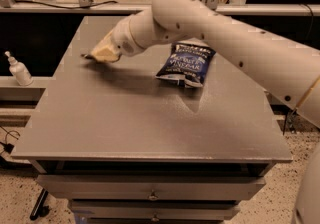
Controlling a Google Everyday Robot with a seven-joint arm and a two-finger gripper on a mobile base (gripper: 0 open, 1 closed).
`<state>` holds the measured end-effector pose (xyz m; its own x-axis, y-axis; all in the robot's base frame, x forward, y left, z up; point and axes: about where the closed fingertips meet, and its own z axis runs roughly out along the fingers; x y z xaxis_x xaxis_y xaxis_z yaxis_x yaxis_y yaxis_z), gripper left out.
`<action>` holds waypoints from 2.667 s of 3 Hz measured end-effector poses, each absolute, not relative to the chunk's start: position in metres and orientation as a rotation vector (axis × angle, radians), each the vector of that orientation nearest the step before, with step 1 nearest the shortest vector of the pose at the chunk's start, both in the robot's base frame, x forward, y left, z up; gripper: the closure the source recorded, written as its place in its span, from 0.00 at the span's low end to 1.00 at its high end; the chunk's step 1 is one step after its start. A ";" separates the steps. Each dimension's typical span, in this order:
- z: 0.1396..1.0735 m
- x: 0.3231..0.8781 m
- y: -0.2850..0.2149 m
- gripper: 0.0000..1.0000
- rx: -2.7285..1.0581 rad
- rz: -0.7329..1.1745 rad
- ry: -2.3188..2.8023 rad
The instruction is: Pick rxbar chocolate
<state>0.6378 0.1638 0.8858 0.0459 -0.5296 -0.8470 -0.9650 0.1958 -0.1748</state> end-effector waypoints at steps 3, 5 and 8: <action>0.893 0.633 0.165 0.83 -1.444 0.655 1.613; 0.879 0.629 0.148 0.36 -1.459 0.629 1.690; 0.857 0.643 0.134 0.00 -1.486 0.610 1.740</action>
Offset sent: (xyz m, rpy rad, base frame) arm -0.0020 0.0039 0.0190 0.0476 -0.0016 0.0049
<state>0.6428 0.1338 0.8572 -0.0398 -0.6108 -0.7908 -0.9710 0.2105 -0.1137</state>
